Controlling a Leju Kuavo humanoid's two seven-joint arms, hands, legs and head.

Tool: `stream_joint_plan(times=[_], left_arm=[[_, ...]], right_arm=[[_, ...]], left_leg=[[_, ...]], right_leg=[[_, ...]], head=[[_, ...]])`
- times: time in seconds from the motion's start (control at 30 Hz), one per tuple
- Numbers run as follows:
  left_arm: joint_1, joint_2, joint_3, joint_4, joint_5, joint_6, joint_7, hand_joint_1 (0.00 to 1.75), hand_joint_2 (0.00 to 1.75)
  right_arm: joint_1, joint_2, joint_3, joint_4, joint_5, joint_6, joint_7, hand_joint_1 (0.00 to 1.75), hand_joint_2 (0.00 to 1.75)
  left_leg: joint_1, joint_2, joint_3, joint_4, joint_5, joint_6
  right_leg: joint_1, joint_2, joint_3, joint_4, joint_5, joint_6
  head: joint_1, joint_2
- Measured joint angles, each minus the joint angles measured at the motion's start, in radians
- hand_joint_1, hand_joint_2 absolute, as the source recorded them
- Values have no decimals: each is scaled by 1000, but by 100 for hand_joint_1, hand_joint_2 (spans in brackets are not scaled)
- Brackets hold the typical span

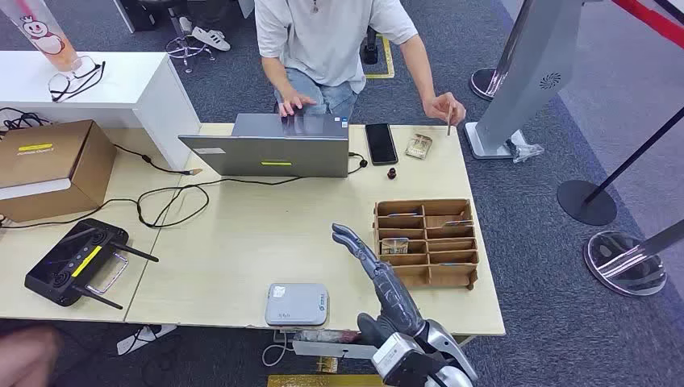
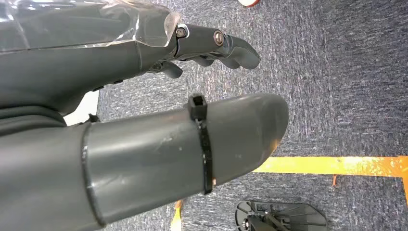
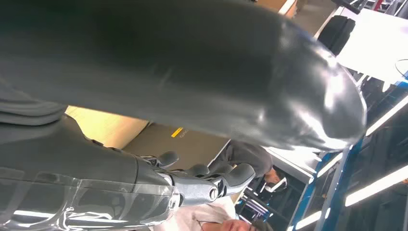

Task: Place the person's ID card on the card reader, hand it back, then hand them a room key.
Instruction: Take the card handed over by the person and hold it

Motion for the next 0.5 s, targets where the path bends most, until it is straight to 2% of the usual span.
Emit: stream_joint_plan(times=[0.5], left_arm=[[0,0,0,0,1,0,0,0,0]], right_arm=[[-1,0,0,0,36,-31,-8,0,0]], left_leg=[[0,0,0,0,0,0]], right_leg=[[0,0,0,0,0,0]], head=[[0,0]])
